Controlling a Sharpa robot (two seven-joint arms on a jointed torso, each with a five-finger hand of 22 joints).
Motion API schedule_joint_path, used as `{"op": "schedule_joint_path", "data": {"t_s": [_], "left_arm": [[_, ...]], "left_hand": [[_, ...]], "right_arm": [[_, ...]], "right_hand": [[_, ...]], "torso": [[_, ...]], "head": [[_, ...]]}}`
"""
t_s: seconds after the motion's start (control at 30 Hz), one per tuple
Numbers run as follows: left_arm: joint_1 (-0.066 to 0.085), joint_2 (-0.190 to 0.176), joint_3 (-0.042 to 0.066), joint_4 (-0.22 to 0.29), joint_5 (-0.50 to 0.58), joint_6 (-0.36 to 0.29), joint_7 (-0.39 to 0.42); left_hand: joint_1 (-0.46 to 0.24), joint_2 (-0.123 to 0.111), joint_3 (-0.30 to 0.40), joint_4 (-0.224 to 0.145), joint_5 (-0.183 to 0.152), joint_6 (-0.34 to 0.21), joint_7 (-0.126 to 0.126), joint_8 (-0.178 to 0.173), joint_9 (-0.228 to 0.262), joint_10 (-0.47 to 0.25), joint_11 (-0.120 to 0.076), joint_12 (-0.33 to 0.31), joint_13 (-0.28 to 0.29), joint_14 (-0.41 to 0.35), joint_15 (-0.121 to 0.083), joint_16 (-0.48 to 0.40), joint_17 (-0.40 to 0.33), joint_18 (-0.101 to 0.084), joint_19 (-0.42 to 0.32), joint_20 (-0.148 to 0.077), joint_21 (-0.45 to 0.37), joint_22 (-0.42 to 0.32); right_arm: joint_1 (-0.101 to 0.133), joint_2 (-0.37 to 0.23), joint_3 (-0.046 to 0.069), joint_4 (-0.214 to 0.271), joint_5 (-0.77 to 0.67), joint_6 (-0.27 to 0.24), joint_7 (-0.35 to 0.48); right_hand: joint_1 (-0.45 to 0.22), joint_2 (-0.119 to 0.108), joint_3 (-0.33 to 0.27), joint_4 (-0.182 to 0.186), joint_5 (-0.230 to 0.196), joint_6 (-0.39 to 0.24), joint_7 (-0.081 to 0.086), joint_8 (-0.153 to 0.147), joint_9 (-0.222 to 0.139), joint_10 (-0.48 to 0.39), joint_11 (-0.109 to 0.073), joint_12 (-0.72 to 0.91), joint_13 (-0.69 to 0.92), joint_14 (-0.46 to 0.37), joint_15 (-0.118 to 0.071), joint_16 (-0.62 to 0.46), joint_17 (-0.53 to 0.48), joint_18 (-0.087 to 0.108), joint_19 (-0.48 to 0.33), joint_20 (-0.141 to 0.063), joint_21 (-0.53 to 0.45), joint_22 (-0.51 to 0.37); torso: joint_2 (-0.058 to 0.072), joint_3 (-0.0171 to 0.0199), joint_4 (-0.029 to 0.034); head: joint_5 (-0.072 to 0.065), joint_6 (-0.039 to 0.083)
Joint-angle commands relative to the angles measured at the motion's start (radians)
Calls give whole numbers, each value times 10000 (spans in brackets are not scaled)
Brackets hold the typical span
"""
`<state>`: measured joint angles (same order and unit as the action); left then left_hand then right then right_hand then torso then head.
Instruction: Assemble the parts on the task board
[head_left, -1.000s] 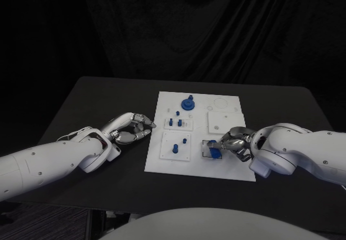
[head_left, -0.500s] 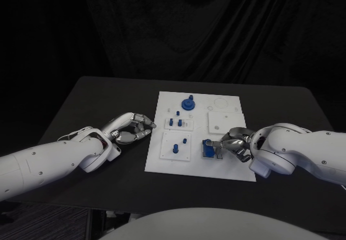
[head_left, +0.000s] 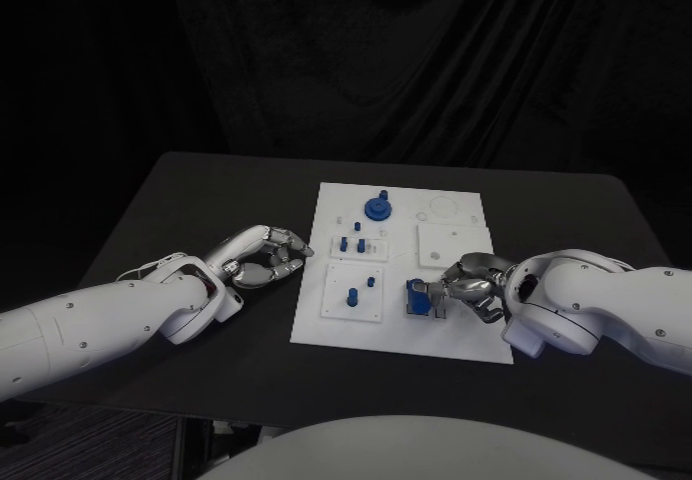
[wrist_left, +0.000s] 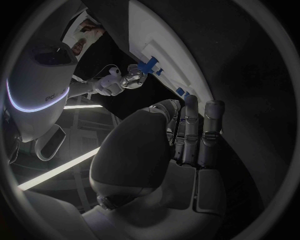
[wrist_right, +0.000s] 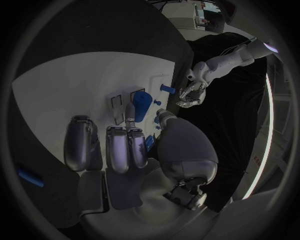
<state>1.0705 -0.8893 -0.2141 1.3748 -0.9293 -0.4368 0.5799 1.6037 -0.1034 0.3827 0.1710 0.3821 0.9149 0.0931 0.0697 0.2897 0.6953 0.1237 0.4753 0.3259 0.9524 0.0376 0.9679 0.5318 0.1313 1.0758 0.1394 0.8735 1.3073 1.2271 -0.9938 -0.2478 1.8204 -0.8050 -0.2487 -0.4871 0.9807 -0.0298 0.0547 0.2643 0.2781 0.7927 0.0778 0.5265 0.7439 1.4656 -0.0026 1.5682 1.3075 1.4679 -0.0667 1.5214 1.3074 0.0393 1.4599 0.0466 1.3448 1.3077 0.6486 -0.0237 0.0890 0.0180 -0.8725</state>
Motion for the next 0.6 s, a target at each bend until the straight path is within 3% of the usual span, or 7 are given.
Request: {"op": "schedule_joint_path", "data": {"t_s": [0.03, 0.07, 0.2, 0.27, 0.33, 0.43, 0.6], "left_arm": [[-28, 4, 9, 10, 52, 114, 81], [-29, 4, 9, 10, 52, 115, 82], [-38, -4, 9, 12, 52, 124, 78], [-42, -10, 9, 14, 52, 128, 76], [-46, -19, 9, 18, 52, 129, 74], [-49, -25, 9, 23, 52, 130, 71], [-52, -26, 9, 25, 52, 132, 64]], "left_hand": [[0, 122, 7, -42, 53, 36, 52, 21, -10, -9, 70, 51, -10, -76, 14, -10, -16, 136, -48, 14, 48, 713], [0, 122, 7, -42, 53, 36, 52, 21, -10, -9, 70, 51, -10, -76, 14, -10, -16, 136, -48, 14, 48, 713], [0, 122, 7, -42, 53, 36, 52, 21, -10, -9, 70, 51, -10, -76, 14, -10, -16, 136, -48, 14, 48, 713], [-4, 133, 12, -44, 62, 42, 61, 22, -12, -1, 72, 58, -13, -80, 17, -9, -16, 138, -59, 16, 47, 711], [-4, 133, 12, -44, 62, 42, 61, 22, -12, -1, 72, 58, -13, -80, 17, -9, -16, 138, -59, 16, 47, 711], [-4, 133, 12, -44, 62, 42, 61, 22, -12, -1, 72, 58, -13, -80, 17, -9, -16, 138, -59, 16, 47, 711], [-6, 138, 14, -47, 68, 48, 68, 24, -13, 7, 73, 63, -14, -83, 18, -8, -16, 141, -74, 18, 37, 707]], "right_arm": [[-32, -113, 0, 208, -1209, -162, 703], [-37, -142, 0, 251, -1342, -134, 736], [-88, -351, -2, 519, -2172, -23, 897], [-107, -436, -2, 605, -2463, 24, 941], [-131, -539, -3, 689, -2766, 103, 982], [-167, -648, -4, 751, -3110, 199, 1006], [-203, -728, -5, 751, -3469, 227, 1072]], "right_hand": [[388, -56, -154, -81, 28, -61, -118, 386, 216, 1052, -31, 26, 2633, 758, 1, 21, 1561, 147, 56, -9, 83, 1914], [521, -73, -186, -134, 31, -64, -139, 536, 313, 1052, -45, 26, 2633, 759, -10, 23, 1565, 143, 67, -20, 102, 1921], [1036, -86, -522, -220, 33, -385, -248, 1648, 1098, 1052, -133, 26, 2633, 767, -90, 38, 1601, 137, 80, -91, 116, 1930], [1318, -89, -691, -281, 32, -493, -360, 2544, 1766, 1052, -225, 26, 2633, 801, -160, 95, 1728, 131, 102, -155, 149, 1942], [1528, -60, -820, -296, 38, -650, -446, 3177, 2269, 1052, -304, 26, 2633, 821, -221, 132, 1810, 118, 127, -212, 193, 1959], [1778, -18, -906, -330, 46, -744, -516, 3624, 2627, 1052, -367, 26, 2633, 833, -273, 153, 1860, 110, 141, -258, 217, 1968], [2012, 21, -937, -401, 48, -749, -565, 3903, 2843, 1052, -407, 26, 2633, 850, -307, 184, 1932, 105, 153, -291, 240, 1976]], "torso": [[0, 4, -8], [0, 5, -8], [2, 2, -5], [2, 0, -5], [5, 6, -10], [0, -1, -2], [0, -2, -2]], "head": [[12, -1], [19, -1], [38, -1], [33, -1], [33, -1], [32, -1], [30, -1]]}}
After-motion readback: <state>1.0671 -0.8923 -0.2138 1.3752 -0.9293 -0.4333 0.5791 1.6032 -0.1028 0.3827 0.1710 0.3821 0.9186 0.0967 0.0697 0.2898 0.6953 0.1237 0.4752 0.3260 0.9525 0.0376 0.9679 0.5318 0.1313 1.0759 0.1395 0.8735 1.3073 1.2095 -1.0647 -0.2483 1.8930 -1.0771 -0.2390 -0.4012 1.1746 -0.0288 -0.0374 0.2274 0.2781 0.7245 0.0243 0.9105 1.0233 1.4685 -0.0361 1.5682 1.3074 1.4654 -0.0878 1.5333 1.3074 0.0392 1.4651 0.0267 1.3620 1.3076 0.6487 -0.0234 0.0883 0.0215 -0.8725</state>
